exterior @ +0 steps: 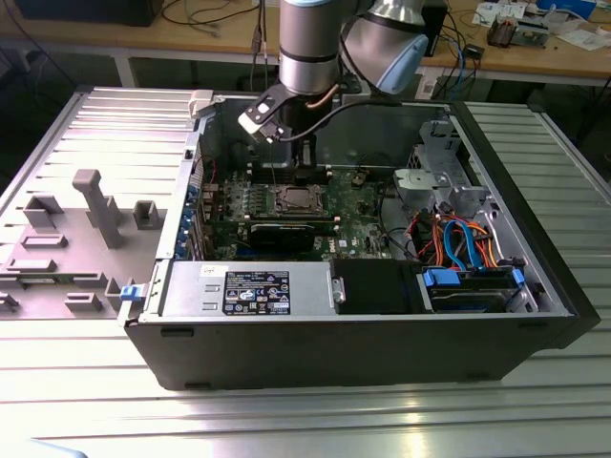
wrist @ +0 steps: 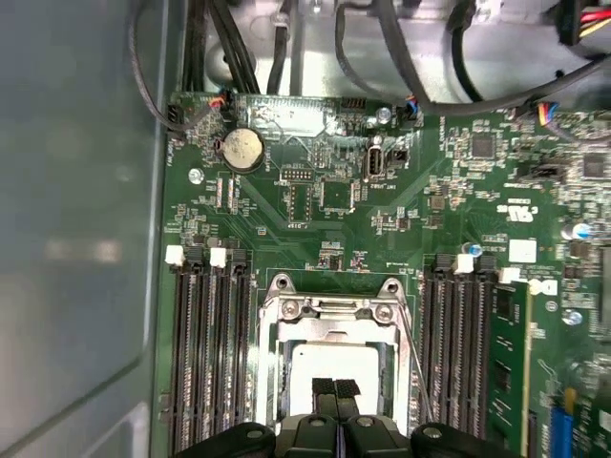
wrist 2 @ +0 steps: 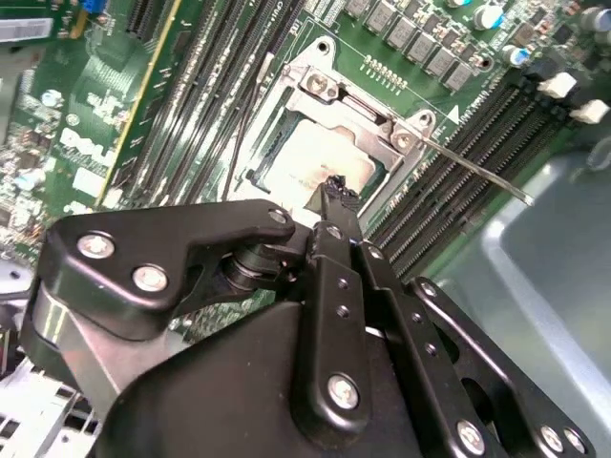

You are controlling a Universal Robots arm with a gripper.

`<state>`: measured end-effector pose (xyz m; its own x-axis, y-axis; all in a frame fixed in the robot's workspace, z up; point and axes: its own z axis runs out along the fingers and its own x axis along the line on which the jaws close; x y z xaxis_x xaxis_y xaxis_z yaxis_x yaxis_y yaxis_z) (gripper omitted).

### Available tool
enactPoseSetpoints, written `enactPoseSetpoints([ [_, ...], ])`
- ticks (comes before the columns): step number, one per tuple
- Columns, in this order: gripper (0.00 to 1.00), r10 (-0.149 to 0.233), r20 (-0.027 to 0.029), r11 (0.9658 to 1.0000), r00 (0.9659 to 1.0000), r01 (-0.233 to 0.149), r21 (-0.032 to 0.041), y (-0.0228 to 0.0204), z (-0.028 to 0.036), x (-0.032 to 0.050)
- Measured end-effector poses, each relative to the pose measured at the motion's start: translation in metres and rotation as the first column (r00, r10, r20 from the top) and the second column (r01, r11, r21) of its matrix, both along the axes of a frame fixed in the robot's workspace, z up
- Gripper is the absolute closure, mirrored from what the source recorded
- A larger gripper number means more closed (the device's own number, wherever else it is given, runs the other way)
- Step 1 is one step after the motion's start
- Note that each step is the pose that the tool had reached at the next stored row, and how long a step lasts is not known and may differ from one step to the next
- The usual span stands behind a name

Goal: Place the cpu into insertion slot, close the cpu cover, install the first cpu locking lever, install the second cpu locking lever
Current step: 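Install the first cpu locking lever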

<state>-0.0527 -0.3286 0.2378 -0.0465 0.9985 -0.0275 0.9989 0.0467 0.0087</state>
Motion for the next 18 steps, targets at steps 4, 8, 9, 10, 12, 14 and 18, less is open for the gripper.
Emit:
enactPoseSetpoints([
  [4,0.89,0.003,0.0000,1.0000,1.0000,-0.003,0.0000,0.0000,0.0089,0.0000],
  [8,0.89,0.041,0.0000,0.9992,0.9992,-0.041,-0.0001,0.0000,0.0088,0.0001],
  [9,0.89,0.067,-0.0001,0.9978,0.9978,-0.067,-0.0002,0.0000,0.0086,0.0000],
  [10,0.89,0.092,-0.0001,0.9958,0.9958,-0.092,-0.0003,0.0000,0.0085,0.0000],
  [12,0.89,0.119,-0.0001,0.9929,0.9929,-0.119,-0.0001,0.0000,0.0083,0.0000],
  [14,0.89,0.154,0.0000,0.9881,0.9881,-0.154,-0.0001,0.0000,0.0081,0.0000],
  [18,0.89,0.218,0.0000,0.9759,0.9759,-0.218,0.0000,0.0000,0.0078,0.0000],
])
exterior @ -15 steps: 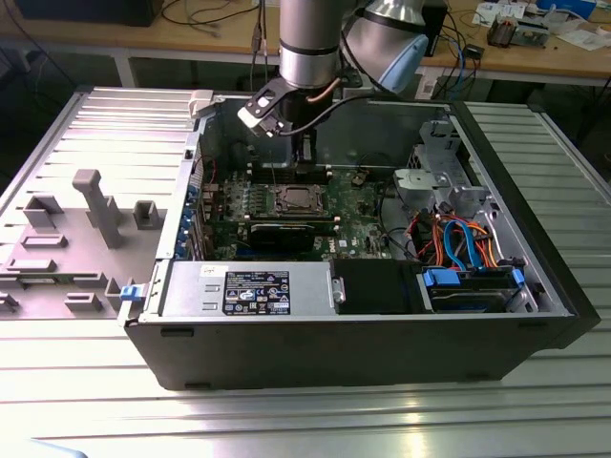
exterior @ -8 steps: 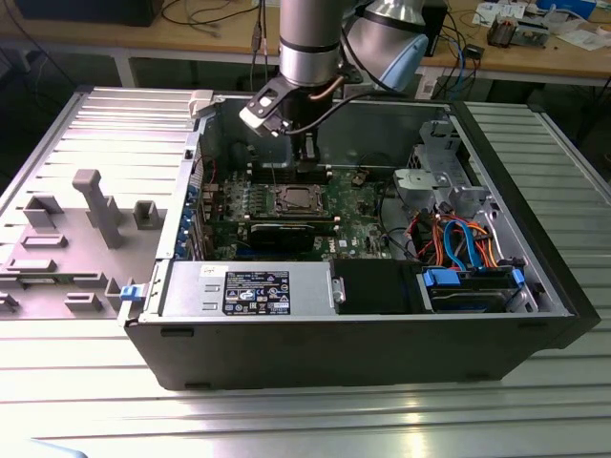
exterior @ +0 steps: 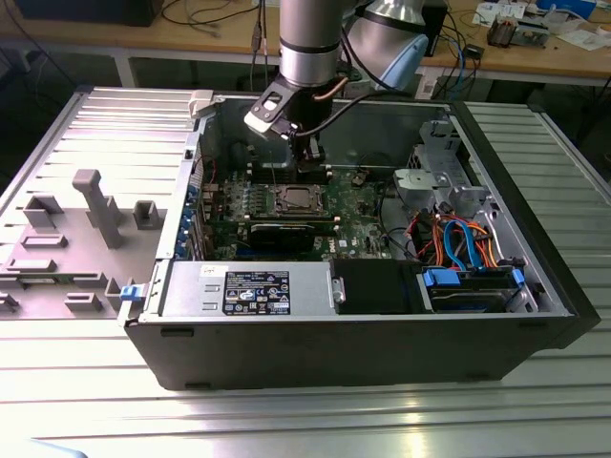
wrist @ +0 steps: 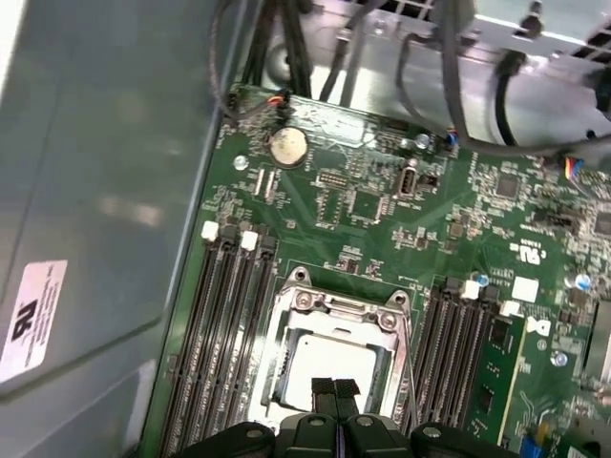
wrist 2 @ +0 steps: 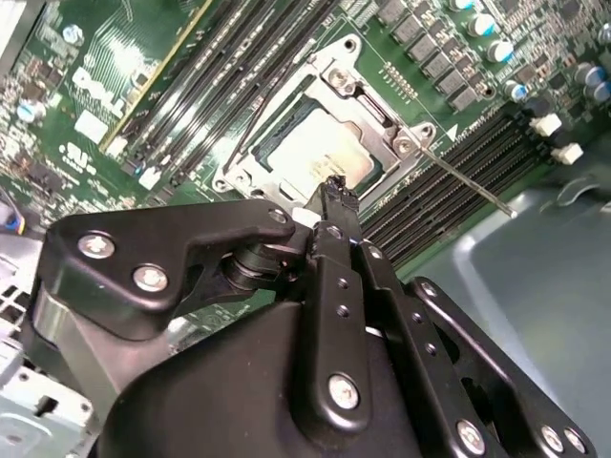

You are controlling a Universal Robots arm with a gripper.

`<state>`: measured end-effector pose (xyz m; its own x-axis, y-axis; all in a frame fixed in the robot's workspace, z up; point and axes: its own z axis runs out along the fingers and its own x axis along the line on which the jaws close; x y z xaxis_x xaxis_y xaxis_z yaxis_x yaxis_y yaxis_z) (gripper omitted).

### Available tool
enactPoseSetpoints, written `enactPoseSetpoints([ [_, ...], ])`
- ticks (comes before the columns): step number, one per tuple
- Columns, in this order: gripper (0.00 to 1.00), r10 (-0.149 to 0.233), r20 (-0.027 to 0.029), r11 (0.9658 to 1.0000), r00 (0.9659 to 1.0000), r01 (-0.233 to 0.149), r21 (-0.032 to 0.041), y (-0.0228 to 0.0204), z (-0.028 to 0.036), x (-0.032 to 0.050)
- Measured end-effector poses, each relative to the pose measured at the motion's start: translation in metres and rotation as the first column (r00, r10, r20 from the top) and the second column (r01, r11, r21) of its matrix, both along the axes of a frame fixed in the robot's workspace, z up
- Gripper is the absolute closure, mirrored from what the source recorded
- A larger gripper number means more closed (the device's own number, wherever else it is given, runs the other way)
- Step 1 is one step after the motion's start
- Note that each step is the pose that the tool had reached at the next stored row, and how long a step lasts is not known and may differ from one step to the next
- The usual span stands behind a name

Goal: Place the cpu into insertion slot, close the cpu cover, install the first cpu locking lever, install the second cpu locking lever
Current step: 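Install the first cpu locking lever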

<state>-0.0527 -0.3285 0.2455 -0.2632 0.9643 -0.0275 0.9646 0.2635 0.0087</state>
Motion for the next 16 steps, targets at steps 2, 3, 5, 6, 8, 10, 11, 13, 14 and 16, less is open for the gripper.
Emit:
enactPoseSetpoints([
  [2,0.89,0.044,0.0000,0.9990,0.9990,-0.044,0.0000,0.0000,-0.0001,0.0000],
  [3,0.89,0.055,0.0000,0.9985,0.9985,-0.055,0.0000,0.0000,0.0000,0.0000],
  [5,0.89,0.059,0.0000,0.9982,0.9982,-0.059,0.0000,-0.0001,0.0016,0.0000],
  [6,0.89,0.060,-0.0001,0.9982,0.9982,-0.060,-0.0004,0.0000,0.0034,0.0000],
  [8,0.89,0.068,0.0001,0.9977,0.9977,-0.068,-0.0004,0.0000,0.0052,0.0000],
  [10,0.89,0.103,0.0000,0.9946,0.9946,-0.103,-0.0005,0.0000,0.0052,0.0000],
  [11,0.89,0.117,-0.0001,0.9931,0.9931,-0.117,-0.0006,0.0000,0.0052,0.0000],
  [13,0.89,0.155,0.0000,0.9879,0.9879,-0.155,-0.0006,0.0000,0.0052,0.0000],
  [14,0.89,0.182,0.0000,0.9834,0.9834,-0.182,-0.0006,0.0000,0.0051,0.0000],
  [16,0.89,0.223,-0.0001,0.9748,0.9748,-0.223,-0.0007,0.0000,0.0051,0.0000],
])
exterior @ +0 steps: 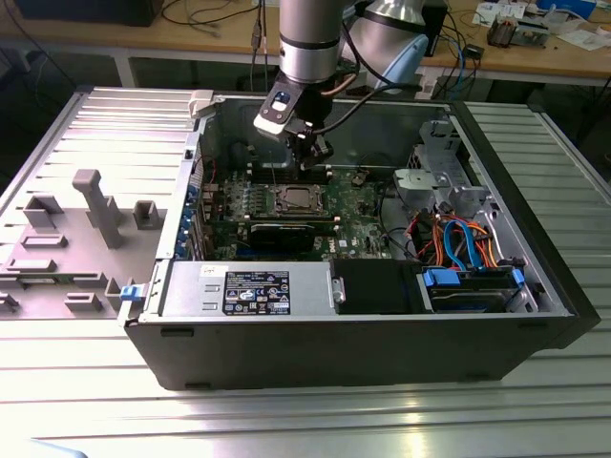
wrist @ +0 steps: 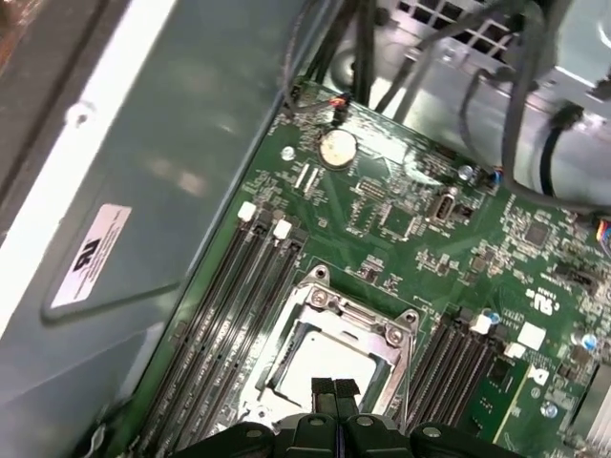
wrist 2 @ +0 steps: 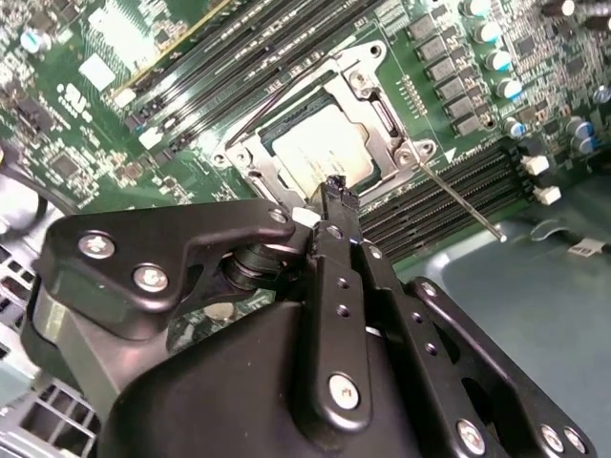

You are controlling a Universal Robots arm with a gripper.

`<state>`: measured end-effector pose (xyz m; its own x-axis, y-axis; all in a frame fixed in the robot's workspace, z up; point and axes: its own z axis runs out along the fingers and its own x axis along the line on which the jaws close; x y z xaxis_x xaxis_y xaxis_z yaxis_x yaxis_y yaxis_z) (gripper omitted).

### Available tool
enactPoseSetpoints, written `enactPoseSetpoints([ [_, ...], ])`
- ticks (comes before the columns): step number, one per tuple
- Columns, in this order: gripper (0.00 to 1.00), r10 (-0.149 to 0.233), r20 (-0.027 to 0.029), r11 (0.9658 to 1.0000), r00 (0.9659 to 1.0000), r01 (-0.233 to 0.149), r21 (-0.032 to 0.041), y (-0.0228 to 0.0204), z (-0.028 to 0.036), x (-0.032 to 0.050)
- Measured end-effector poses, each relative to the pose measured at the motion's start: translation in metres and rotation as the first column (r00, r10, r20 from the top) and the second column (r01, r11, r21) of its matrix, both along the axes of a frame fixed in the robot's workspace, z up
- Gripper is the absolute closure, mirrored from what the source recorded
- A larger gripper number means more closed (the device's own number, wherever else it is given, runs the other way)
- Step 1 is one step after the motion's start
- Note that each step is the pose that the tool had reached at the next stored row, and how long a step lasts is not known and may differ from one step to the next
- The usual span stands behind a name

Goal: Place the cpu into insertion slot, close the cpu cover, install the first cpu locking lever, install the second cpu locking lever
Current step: 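Install the first cpu locking lever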

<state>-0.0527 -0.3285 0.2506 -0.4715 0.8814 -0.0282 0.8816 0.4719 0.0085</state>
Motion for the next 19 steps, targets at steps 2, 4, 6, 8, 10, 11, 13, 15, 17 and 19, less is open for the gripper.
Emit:
enactPoseSetpoints([
  [2,0.89,0.038,0.0000,0.9993,0.9993,-0.038,0.0001,0.0000,-0.0001,0.0000],
  [4,0.89,0.070,0.0001,0.9976,0.9976,-0.070,0.0001,0.0000,-0.0002,0.0000],
  [6,0.89,0.096,0.0001,0.9954,0.9954,-0.096,0.0000,0.0000,-0.0002,0.0000],
  [8,0.89,0.142,0.0001,0.9899,0.9899,-0.142,0.0001,0.0000,-0.0003,0.0000],
  [10,0.89,0.174,0.0000,0.9848,0.9848,-0.174,0.0001,0.0000,-0.0003,0.0000],
  [11,0.89,0.186,0.0001,0.9826,0.9826,-0.186,0.0001,0.0000,-0.0003,0.0000],
  [13,0.89,0.216,0.0000,0.9763,0.9763,-0.216,0.0000,0.0000,-0.0003,0.0000],
  [15,0.89,0.247,0.0000,0.9690,0.9690,-0.247,0.0001,0.0000,-0.0004,0.0000],
  [17,0.89,0.282,0.0000,0.9595,0.9595,-0.282,0.0000,0.0000,-0.0004,0.0000],
  [19,0.89,0.309,0.0000,0.9510,0.9510,-0.309,0.0000,0.0000,-0.0004,0.0000],
])
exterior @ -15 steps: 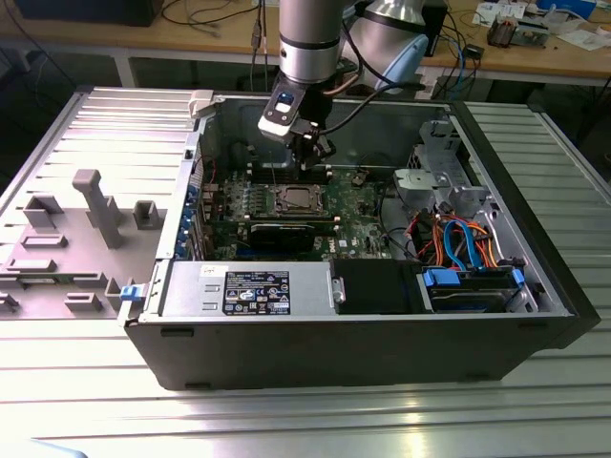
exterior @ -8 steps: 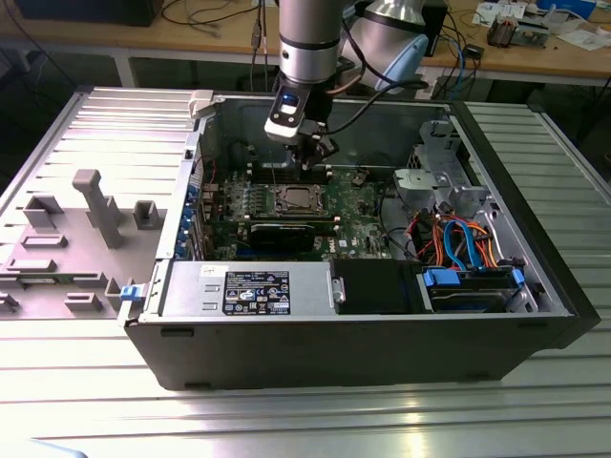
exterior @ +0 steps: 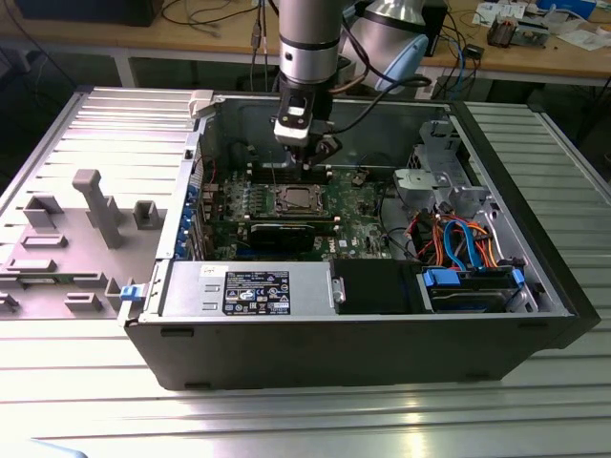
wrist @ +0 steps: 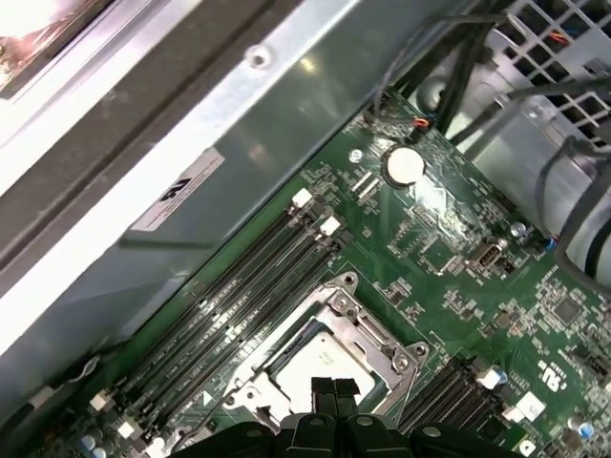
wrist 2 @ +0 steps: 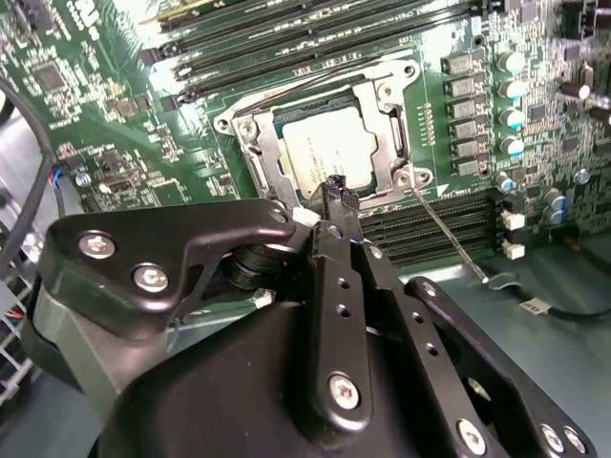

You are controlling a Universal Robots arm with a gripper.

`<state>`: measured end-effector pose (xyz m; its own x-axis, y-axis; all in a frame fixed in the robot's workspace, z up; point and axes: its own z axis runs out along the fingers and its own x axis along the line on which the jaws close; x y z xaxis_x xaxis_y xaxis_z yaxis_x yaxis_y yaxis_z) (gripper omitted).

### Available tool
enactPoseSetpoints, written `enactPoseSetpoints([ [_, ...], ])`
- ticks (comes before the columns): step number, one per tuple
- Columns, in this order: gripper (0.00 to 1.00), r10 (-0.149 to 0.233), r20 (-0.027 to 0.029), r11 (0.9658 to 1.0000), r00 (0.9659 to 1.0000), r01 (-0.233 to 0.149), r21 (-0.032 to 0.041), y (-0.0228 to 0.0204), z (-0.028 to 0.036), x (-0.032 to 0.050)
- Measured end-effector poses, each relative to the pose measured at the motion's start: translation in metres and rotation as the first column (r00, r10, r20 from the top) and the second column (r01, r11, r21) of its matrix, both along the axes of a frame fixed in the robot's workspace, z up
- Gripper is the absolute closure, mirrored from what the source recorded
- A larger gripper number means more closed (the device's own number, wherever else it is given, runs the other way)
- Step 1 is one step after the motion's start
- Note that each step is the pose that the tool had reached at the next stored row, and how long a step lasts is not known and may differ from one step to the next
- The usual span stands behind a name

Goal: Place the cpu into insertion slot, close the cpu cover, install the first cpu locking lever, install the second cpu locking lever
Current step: 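Install the first cpu locking lever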

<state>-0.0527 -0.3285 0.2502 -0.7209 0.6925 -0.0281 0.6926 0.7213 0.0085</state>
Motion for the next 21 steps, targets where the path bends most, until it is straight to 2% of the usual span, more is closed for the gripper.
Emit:
enactPoseSetpoints([
  [5,0.89,0.080,0.0000,0.9968,0.9968,-0.080,0.0001,0.0000,0.0000,0.0000],
  [6,0.89,0.102,0.0000,0.9948,0.9948,-0.102,-0.0001,0.0000,0.0000,0.0000],
  [9,0.89,0.135,0.0001,0.9908,0.9908,-0.135,-0.0002,0.0000,-0.0001,0.0000],
  [12,0.89,0.173,0.0000,0.9849,0.9849,-0.173,-0.0008,0.0000,0.0000,0.0000],
  [13,0.89,0.198,-0.0001,0.9802,0.9802,-0.198,-0.0008,0.0000,0.0000,0.0000],
  [15,0.89,0.225,0.0000,0.9744,0.9744,-0.225,-0.0008,0.0000,-0.0001,0.0000],
  [19,0.89,0.286,0.0000,0.9584,0.9584,-0.286,-0.0008,0.0000,-0.0004,0.0000],
  [20,0.89,0.307,-0.0001,0.9517,0.9517,-0.307,-0.0008,0.0000,-0.0004,0.0000],
  [21,0.89,0.319,-0.0001,0.9477,0.9477,-0.319,-0.0008,0.0000,-0.0005,0.0000],
])
